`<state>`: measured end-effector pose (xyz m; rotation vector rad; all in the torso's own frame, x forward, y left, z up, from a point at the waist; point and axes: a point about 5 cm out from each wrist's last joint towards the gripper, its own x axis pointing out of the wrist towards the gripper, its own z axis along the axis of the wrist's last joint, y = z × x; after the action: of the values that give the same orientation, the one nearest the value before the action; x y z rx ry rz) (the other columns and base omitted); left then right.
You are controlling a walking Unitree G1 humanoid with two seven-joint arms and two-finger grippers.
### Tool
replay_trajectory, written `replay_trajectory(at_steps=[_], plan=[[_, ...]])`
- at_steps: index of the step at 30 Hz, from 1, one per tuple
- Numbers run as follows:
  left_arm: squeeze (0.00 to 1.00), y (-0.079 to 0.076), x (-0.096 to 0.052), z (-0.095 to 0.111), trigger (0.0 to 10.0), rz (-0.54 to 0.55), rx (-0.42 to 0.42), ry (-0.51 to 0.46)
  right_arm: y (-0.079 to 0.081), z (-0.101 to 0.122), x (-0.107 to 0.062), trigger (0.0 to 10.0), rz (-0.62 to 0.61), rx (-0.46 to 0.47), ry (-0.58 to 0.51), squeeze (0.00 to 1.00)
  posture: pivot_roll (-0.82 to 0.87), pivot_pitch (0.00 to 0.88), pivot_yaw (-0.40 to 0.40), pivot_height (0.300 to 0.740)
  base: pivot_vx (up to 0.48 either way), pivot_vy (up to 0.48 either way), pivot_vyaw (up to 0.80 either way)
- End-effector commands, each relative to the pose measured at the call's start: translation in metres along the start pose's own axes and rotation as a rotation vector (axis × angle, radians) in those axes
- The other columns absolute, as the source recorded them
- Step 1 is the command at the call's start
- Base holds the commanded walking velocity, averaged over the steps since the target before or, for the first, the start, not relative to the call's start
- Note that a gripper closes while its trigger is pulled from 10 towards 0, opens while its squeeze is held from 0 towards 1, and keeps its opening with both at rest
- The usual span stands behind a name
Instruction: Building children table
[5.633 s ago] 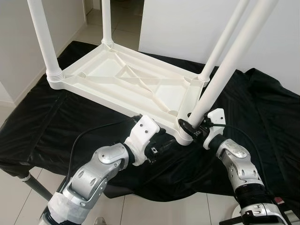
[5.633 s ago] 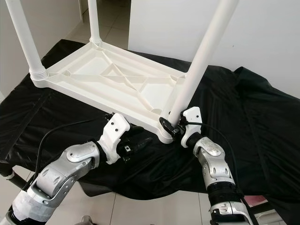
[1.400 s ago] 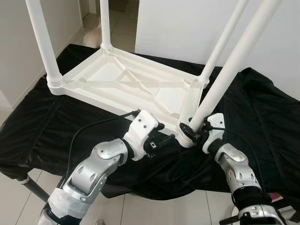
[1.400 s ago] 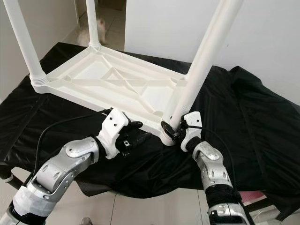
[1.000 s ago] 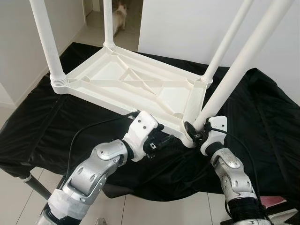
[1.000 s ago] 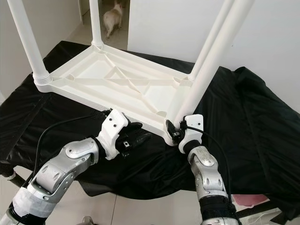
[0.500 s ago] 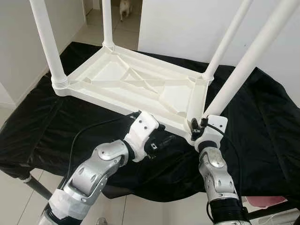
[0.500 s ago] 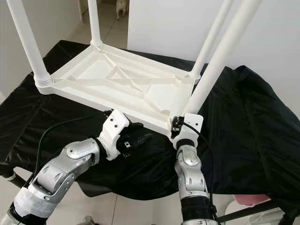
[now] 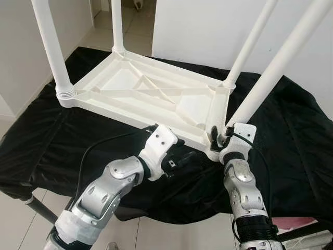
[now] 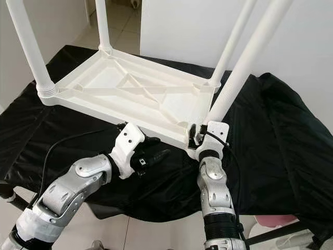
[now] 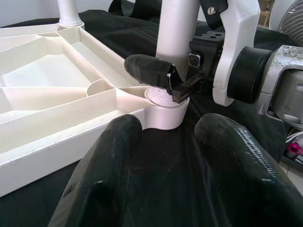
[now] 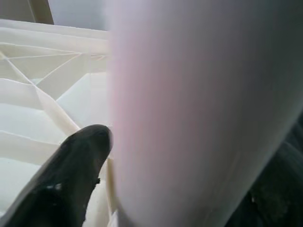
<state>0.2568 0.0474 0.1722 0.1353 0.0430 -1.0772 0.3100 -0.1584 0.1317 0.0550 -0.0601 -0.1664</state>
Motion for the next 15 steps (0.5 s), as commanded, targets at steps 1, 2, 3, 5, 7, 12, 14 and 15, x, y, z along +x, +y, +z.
replay_trajectory(at_steps=[1, 2, 3, 5, 7, 12, 14, 15], plan=[[0.0, -0.005, 0.0017, -0.0006, 10.0, -0.055, 0.007, -0.002, 0.0, -0.0011, -0.0025, 10.0, 0.002, -0.015, 0.001, 1.0, 0.05, 0.015, -0.129, 0.74, 0.0, 0.0, 0.0], [0.0, -0.005, 0.0017, -0.0006, 10.0, -0.055, 0.007, -0.002, 0.0, -0.0011, -0.0025, 10.0, 0.002, -0.015, 0.001, 1.0, 0.05, 0.015, -0.129, 0.74, 0.0, 0.0, 0.0], [0.0, -0.0052, 0.0019, -0.0009, 10.0, -0.056, 0.007, -0.001, 0.0021, -0.0012, -0.0044, 10.0, 0.019, -0.023, -0.006, 0.95, 0.05, 0.013, -0.129, 0.74, 0.0, 0.0, 0.0], [0.0, -0.0051, 0.0016, -0.0013, 10.0, -0.056, 0.01, 0.001, 0.0036, -0.0014, -0.0089, 10.0, 0.074, -0.029, -0.022, 0.0, 0.05, 0.01, -0.127, 0.74, 0.0, 0.0, 0.0], [0.0, -0.0034, 0.0009, -0.0014, 10.0, -0.052, 0.013, 0.004, 0.0032, -0.0022, -0.0108, 10.0, 0.119, -0.02, -0.026, 0.0, 0.05, 0.007, -0.127, 0.74, 0.0, 0.0, 0.0], [0.0, 0.0013, -0.0001, -0.0004, 10.0, -0.039, 0.023, 0.003, 0.0013, -0.0012, -0.0114, 10.0, 0.17, -0.014, -0.044, 0.0, 0.05, 0.001, -0.124, 0.74, 0.0, 0.0, 0.0], [0.0, 0.0019, 0.0, -0.0003, 10.0, -0.039, 0.023, 0.003, 0.0006, -0.0006, -0.0114, 10.0, 0.176, -0.033, -0.052, 0.0, 0.05, 0.0, -0.123, 0.74, 0.0, 0.0, 0.0], [0.0, 0.0017, 0.0005, -0.0006, 10.0, -0.042, 0.026, 0.004, -0.0003, -0.0025, -0.0113, 10.0, 0.184, -0.039, -0.044, 0.0, 0.05, 0.0, -0.122, 0.74, 0.0, 0.0, 0.0]])
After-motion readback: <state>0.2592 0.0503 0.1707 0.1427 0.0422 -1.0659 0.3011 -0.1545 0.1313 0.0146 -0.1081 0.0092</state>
